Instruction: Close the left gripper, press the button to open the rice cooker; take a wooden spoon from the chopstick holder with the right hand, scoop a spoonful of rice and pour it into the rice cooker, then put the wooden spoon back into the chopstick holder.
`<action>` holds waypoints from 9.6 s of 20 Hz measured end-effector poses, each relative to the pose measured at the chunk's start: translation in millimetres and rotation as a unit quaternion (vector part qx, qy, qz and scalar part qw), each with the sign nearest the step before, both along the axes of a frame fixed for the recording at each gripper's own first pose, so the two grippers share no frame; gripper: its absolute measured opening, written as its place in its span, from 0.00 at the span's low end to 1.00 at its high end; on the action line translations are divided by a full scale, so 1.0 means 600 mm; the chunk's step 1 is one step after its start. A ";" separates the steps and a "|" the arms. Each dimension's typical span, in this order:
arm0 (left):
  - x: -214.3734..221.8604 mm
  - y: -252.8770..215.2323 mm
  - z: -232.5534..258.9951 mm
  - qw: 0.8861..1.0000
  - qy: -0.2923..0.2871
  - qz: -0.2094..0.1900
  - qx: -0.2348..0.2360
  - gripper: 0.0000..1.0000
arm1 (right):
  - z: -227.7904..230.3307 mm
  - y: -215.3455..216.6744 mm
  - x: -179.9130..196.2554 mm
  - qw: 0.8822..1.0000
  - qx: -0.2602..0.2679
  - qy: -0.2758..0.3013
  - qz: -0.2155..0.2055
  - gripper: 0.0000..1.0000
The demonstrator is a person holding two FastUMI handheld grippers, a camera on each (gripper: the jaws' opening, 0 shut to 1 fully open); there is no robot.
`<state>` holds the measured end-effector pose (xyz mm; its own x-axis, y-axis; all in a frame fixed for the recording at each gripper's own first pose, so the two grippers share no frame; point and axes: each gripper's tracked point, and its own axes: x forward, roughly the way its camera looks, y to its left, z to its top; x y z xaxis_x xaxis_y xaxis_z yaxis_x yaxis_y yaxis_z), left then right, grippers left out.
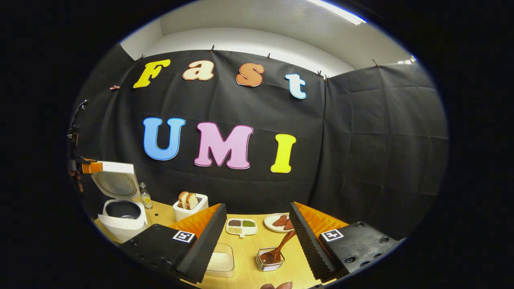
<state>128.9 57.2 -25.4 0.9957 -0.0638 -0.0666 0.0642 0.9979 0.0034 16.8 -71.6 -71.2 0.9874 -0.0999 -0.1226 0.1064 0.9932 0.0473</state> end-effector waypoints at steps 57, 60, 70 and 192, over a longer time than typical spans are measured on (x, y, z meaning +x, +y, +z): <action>-0.161 -0.040 -0.043 0.997 0.045 0.068 -0.016 0.97 | -0.333 0.255 0.143 0.963 -0.044 0.131 0.232 0.07; -0.161 -0.013 -0.043 0.997 0.043 0.065 -0.012 0.97 | -0.388 0.273 0.150 0.957 -0.114 0.154 0.220 0.08; -0.154 0.037 -0.065 0.997 0.053 0.049 -0.023 0.98 | -0.483 0.298 0.124 0.957 -0.037 0.260 0.121 0.11; -0.185 0.022 -0.064 0.996 0.038 0.077 -0.024 0.95 | -0.059 0.116 0.232 0.958 0.213 0.061 0.183 0.07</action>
<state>18.0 70.3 -63.8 0.9862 0.0839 -0.1430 -0.0910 0.9949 -0.0434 155.9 -2.3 -106.8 0.9226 0.3347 -0.1919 -0.2144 0.8584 0.4661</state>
